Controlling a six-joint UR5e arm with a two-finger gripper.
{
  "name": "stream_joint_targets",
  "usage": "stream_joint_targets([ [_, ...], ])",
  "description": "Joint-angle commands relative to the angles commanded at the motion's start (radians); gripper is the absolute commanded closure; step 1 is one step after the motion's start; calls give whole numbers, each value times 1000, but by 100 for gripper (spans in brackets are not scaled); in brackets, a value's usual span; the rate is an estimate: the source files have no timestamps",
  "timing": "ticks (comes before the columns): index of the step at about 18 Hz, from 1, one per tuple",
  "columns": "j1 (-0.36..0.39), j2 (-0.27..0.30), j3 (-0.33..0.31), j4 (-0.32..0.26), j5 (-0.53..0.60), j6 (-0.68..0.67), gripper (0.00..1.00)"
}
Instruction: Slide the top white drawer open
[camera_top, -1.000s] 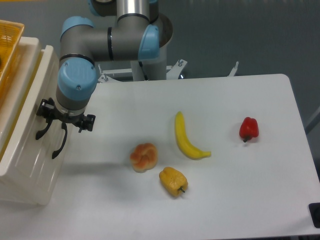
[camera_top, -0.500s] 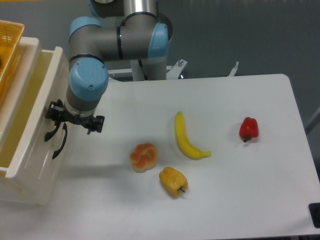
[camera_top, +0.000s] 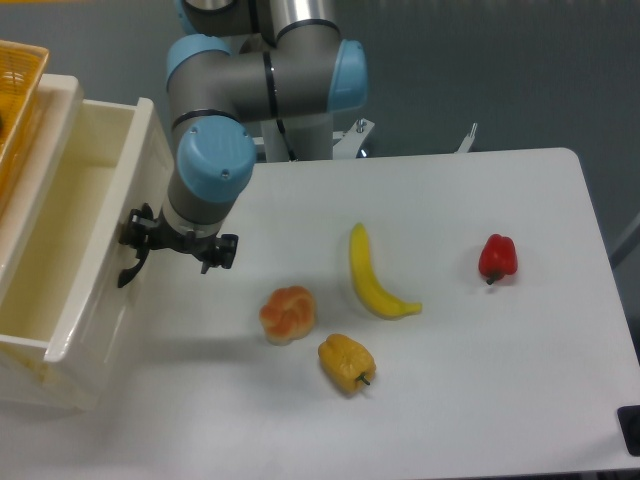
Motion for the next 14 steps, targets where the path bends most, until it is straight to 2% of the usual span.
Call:
stream_joint_targets([
  [14,92,-2,6,0,0,74,0],
])
